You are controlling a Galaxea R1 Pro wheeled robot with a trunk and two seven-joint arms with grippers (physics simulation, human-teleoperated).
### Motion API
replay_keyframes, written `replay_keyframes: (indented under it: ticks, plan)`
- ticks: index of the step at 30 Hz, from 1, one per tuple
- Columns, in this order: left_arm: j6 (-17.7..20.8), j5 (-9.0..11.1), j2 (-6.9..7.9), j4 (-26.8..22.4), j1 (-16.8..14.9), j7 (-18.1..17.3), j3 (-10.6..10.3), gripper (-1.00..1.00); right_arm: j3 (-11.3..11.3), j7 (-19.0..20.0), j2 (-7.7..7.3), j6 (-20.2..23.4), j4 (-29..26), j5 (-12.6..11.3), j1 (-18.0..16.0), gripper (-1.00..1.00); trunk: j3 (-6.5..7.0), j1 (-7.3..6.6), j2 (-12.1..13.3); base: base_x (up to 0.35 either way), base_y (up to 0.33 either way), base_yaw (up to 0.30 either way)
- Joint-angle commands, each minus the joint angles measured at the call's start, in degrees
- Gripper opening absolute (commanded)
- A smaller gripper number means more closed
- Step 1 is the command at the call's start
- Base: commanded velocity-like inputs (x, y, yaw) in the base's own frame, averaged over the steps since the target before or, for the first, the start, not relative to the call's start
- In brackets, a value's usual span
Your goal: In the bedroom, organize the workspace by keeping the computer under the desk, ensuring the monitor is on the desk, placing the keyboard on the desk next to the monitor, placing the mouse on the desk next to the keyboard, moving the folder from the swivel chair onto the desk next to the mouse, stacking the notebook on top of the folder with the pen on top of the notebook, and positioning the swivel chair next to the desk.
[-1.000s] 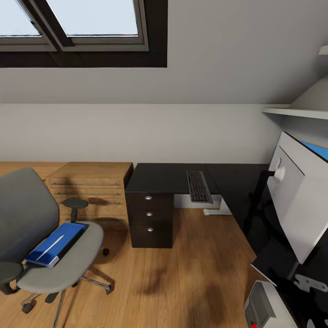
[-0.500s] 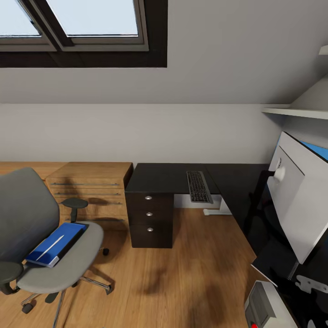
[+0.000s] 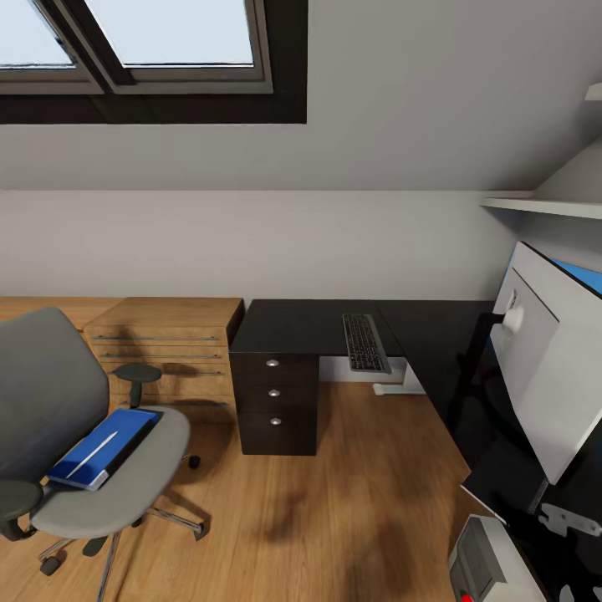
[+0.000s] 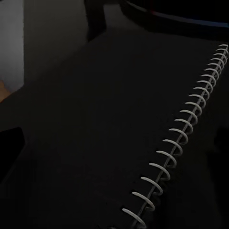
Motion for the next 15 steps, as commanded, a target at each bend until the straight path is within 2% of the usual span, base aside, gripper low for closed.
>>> replay_keyframes:
  ticks: [1, 5, 15]
  plan:
    - [-0.2, -0.3, -0.35, 0.4, 0.0, 0.1, 0.5, 1.00, -0.2, 0.5, 0.34, -0.3, 0.1, -0.4, 0.0, 1.00, -0.06, 0.00, 0.0, 0.000, 0.000, 0.000]
    - [-0.2, -0.3, -1.16, 0.4, 0.0, 0.1, 0.5, 1.00, -0.2, 0.5, 1.60, -0.3, 0.1, -0.4, 0.0, 1.00, -0.06, 0.00, 0.0, 0.000, 0.000, 0.000]
    - [-0.2, -0.3, -1.41, 0.4, 0.0, 0.1, 0.5, 1.00, -0.2, 0.5, 1.95, -1.2, 0.0, -0.4, 0.1, 1.00, -0.06, 0.00, 0.0, 0.000, 0.000, 0.000]
